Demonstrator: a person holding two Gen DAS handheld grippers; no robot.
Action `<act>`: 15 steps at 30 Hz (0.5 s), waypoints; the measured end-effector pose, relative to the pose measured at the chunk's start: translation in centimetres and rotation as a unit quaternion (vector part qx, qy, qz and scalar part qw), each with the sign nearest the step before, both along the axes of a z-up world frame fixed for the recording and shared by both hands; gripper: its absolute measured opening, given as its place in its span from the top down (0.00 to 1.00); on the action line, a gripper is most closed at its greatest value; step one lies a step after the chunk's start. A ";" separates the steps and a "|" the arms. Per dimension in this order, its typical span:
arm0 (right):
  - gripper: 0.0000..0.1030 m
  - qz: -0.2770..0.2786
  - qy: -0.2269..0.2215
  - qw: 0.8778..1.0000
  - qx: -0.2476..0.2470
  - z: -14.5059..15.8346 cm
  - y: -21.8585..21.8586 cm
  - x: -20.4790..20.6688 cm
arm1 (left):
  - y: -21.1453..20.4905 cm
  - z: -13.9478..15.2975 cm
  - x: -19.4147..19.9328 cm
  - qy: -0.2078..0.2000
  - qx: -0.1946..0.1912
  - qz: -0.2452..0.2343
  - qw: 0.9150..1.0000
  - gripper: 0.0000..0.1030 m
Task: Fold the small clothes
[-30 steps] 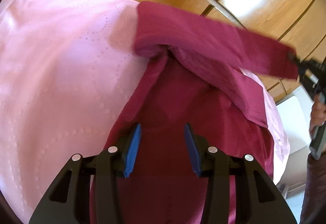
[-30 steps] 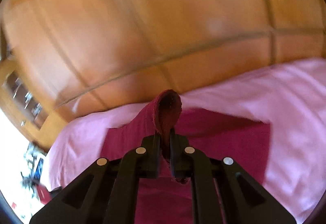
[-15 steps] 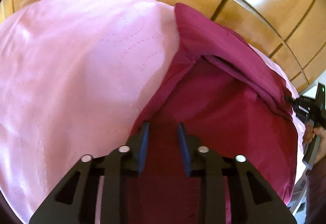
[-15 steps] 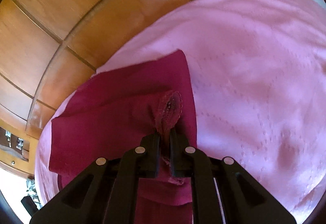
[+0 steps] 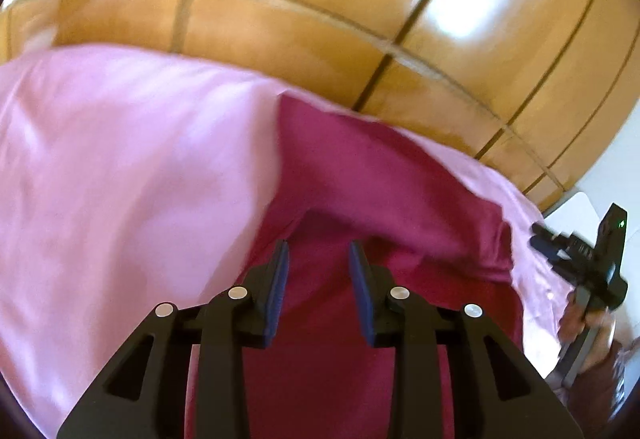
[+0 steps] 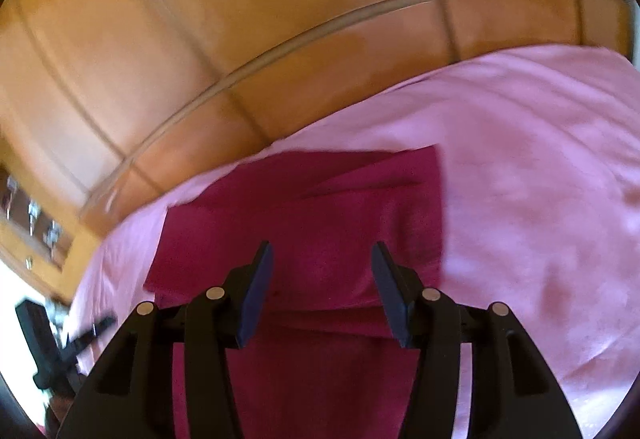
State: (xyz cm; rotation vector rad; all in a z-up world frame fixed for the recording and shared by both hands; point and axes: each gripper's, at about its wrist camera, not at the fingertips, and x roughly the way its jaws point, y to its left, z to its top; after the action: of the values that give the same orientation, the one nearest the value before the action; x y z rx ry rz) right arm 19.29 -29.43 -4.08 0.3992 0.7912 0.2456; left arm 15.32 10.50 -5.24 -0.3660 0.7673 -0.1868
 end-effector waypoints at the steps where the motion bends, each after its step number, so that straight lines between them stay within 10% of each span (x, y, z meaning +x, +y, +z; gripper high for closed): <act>1: 0.51 0.006 0.002 1.000 -0.015 -0.3 0.8 0.3 | -1.0 0.2 1.1 -0.009 0.003 -0.012 1.000 0.71; 9: 0.42 -0.018 0.062 0.993 -0.097 -7.3 2.0 2.3 | -5.2 -4.7 8.1 0.060 0.068 -0.040 0.995 0.71; 15: 0.41 -0.011 0.024 0.992 -0.122 -8.7 2.3 1.1 | -3.7 -5.6 7.3 0.060 0.025 -0.043 0.997 0.71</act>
State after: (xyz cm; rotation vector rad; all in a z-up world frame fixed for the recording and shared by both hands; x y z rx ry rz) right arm 20.34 -27.09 -12.77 0.1839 0.8525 0.1161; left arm 22.62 6.82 -10.86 -0.2997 0.9061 -0.2282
